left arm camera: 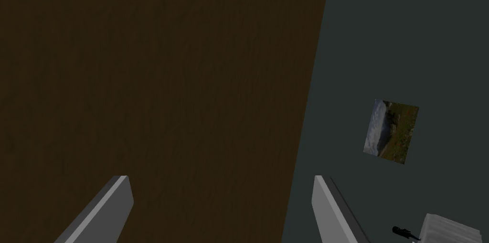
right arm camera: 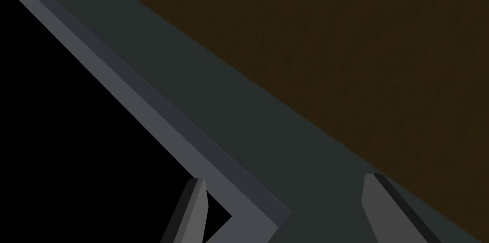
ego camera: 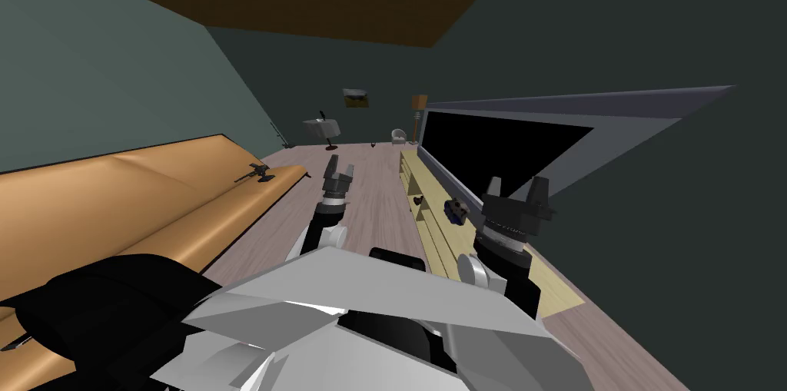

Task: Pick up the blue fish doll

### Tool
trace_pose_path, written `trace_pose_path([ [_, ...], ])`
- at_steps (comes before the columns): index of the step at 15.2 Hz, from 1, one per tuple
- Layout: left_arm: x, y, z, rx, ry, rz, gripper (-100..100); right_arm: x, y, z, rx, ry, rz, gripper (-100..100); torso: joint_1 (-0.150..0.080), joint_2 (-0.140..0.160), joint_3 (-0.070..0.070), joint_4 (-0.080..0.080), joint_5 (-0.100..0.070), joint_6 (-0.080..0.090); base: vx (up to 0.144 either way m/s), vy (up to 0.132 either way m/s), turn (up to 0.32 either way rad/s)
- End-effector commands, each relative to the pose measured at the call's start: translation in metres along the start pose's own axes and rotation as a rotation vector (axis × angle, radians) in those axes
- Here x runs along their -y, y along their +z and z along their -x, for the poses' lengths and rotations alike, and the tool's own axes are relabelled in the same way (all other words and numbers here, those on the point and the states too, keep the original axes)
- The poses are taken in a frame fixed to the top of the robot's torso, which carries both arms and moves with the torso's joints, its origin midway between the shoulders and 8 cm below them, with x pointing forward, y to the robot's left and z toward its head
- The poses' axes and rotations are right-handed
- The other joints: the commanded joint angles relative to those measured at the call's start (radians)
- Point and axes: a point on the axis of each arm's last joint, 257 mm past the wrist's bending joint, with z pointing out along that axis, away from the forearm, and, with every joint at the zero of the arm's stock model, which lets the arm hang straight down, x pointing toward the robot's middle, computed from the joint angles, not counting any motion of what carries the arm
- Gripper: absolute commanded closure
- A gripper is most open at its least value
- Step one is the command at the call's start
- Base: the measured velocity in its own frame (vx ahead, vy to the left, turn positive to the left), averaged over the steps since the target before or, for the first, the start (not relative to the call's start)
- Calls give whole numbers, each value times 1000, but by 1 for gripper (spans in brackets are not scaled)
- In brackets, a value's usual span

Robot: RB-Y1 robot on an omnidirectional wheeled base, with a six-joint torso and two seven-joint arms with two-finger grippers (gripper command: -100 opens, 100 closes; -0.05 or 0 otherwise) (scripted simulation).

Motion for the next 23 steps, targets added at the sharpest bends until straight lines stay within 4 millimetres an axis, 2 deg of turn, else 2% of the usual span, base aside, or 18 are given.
trace_pose_path([
  [1, 0, 0, 0, 0, 0, 0, 0, 6, -4, -5, -49, -19, -22, -100, 0, 0, 0, 0, 0, 0, 6, 2, 18],
  [6, 0, 0, 0, 0, 0, 0, 0, 19, -13, -13, -135, -58, -70, -100, 0, -1, -1, 0, 0, 0, 17, 5, 27],
  [9, 0, 0, 0, 0, 0, 0, 0, 38, -27, -17, -207, -103, -131, -100, 0, -2, -1, 0, 0, 0, 27, 7, 41],
  [10, 0, 0, 0, 0, 0, 0, 0, 38, -28, -18, -221, -107, -134, -100, 0, -2, -1, 0, 0, 0, 29, 10, 38],
  [11, 0, 0, 0, 0, 0, 0, 0, 49, -37, -18, -249, -130, -169, -100, 0, -2, -1, -1, 0, 0, 34, 6, 56],
  [12, 0, 0, 0, 0, 0, 0, 0, 49, -38, -19, -265, -135, -171, -100, 0, -2, -1, -1, 0, 0, 32, 7, 48],
  [13, 0, 0, 0, 0, 0, 0, 0, 61, -48, -18, -292, -160, -209, -100, 0, -2, -1, -1, 0, 0, 36, 12, 69],
  [14, 0, 0, 0, 0, 0, 0, 0, 61, -49, -19, -311, -165, -212, -100, 0, -2, -1, -1, 0, 0, 37, 14, 50],
  [15, 0, 0, 0, 0, 0, 0, 0, 73, -61, -17, -338, -192, -254, -100, 0, -3, -2, -1, 0, 0, 41, 11, 65],
  [16, 0, 0, 0, 0, 0, 0, 0, 74, -62, -18, -357, -197, -256, -100, 0, -3, -2, -1, 0, 0, 45, 11, 59],
  [17, 0, 0, 0, 0, 0, 0, 0, 86, -76, -14, -385, -226, -300, -100, 0, -3, -2, -1, 0, 0, 50, 16, 82],
  [18, 0, 0, 0, 0, 0, 0, 0, 86, -77, -16, -405, -231, -303, -100, 0, -3, -2, -1, 0, 0, 46, 16, 58],
  [19, 0, 0, 0, 0, 0, 0, 0, 99, -92, -11, -436, -262, -350, -100, 0, -4, -2, -1, 0, 0, 49, 14, 75],
  [20, 0, 0, 0, 0, 0, 0, 0, 99, -93, -12, -453, -266, -352, -100, 0, -4, -2, -1, 0, 0, 53, 12, 66],
  [21, 0, 0, 0, 0, 0, 0, 0, 111, -110, -6, -486, -298, -401, -100, 0, -4, -2, -1, 0, 0, 55, 15, 90],
  [22, 0, 0, 0, 0, 0, 0, 0, 111, -111, -6, -502, -303, -403, -100, 1, -4, -2, -1, 0, 0, 51, 15, 65],
  [23, 0, 0, 0, 0, 0, 0, 0, 123, -129, 1, -535, -336, -454, -100, 1, -4, -2, -1, 0, 0, 56, 13, 96],
])
